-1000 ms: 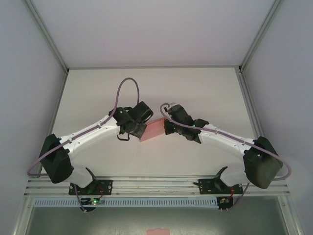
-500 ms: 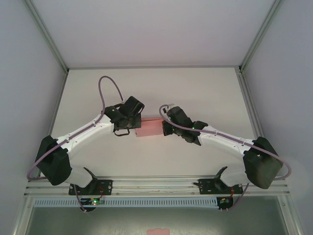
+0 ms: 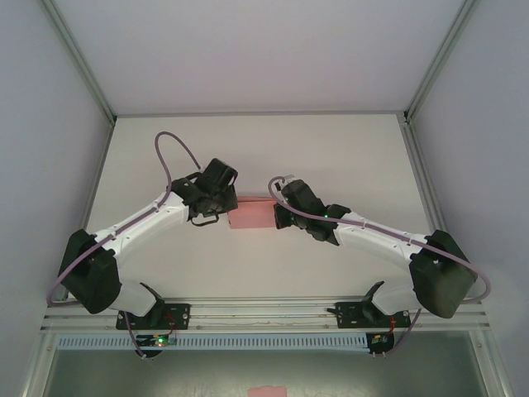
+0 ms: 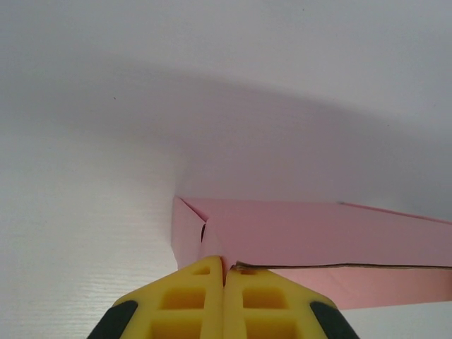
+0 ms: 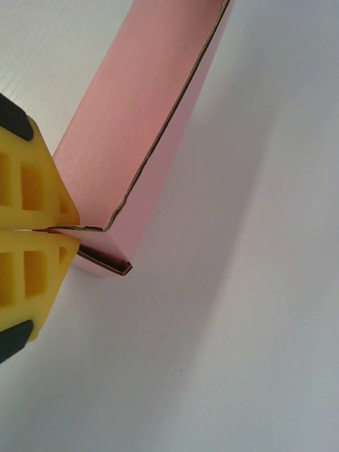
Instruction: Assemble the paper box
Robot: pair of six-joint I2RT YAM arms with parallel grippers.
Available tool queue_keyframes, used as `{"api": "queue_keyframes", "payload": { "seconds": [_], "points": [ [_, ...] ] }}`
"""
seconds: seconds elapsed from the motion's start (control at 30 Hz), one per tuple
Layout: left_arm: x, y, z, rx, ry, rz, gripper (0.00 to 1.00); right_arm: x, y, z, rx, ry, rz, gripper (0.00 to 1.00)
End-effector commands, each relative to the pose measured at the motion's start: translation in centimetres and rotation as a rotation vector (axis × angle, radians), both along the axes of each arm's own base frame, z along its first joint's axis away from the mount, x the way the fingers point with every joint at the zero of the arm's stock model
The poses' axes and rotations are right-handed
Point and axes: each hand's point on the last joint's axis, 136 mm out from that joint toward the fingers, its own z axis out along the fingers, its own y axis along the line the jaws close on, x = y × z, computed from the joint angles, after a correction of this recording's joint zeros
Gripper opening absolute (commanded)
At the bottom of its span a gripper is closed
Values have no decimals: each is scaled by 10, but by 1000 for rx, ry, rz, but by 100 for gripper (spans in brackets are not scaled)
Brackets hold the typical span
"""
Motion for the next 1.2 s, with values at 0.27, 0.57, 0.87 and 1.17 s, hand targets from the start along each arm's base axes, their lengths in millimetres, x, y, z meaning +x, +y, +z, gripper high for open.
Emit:
{"api": "queue_keyframes", "payload": {
  "seconds": [0.27,0.57,0.87,1.17],
  "points": [
    [5,1,7,-32,106,-25,0,-35,-10,-51,-110,176,59,0],
    [-4,30,-26,196,82,-129,0,-34,-13,-54,-120,181,60,0],
    [-14,32,-37,243,41,-202,0,-31,-15,-52,-140,168,59,0],
    [-51,22,-103,286,-27,-291,0,-34,-6,-51,-24,52,122,0]
  ]
}}
